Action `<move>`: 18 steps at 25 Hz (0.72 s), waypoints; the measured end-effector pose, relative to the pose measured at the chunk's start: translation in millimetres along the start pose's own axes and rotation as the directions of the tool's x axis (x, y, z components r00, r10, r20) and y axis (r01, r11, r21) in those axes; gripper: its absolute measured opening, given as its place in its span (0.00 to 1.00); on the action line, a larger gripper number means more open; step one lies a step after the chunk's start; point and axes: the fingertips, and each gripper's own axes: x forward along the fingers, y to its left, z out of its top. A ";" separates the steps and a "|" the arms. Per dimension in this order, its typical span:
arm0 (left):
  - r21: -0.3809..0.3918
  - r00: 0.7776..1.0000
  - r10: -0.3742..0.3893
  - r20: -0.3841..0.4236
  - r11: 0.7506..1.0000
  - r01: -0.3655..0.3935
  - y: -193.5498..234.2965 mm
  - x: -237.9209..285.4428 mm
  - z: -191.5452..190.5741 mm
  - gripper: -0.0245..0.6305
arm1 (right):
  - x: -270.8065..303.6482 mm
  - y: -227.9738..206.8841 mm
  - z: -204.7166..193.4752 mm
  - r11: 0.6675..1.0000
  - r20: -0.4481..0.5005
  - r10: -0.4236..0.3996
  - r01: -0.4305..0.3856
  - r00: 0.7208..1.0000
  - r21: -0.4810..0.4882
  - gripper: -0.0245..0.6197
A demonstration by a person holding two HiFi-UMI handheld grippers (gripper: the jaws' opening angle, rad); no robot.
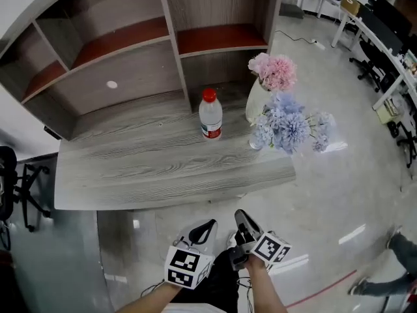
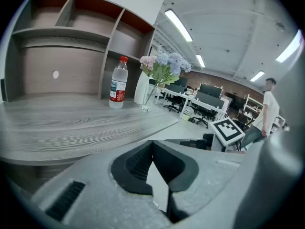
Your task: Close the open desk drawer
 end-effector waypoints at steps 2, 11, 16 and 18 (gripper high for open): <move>0.013 1.000 -0.006 0.009 1.000 0.006 -1.4 -8.2 5.8 0.04 | -6.3 19.4 -3.1 0.998 -0.013 0.001 -0.002 1.000 -0.061 0.08; 0.070 0.997 -0.043 0.064 0.997 0.039 -11.1 -43.5 34.0 0.04 | -37.7 100.1 -2.2 0.948 0.020 -0.023 0.028 1.000 -0.318 0.06; 0.093 0.994 -0.050 0.094 0.995 0.041 -14.9 -65.0 46.1 0.04 | -53.0 139.4 -3.5 0.886 0.044 -0.041 0.057 0.998 -0.460 0.05; 0.093 0.993 -0.050 0.108 0.995 0.040 -14.2 -72.6 50.1 0.04 | -57.6 151.9 -6.0 0.859 0.053 -0.046 0.066 0.998 -0.507 0.04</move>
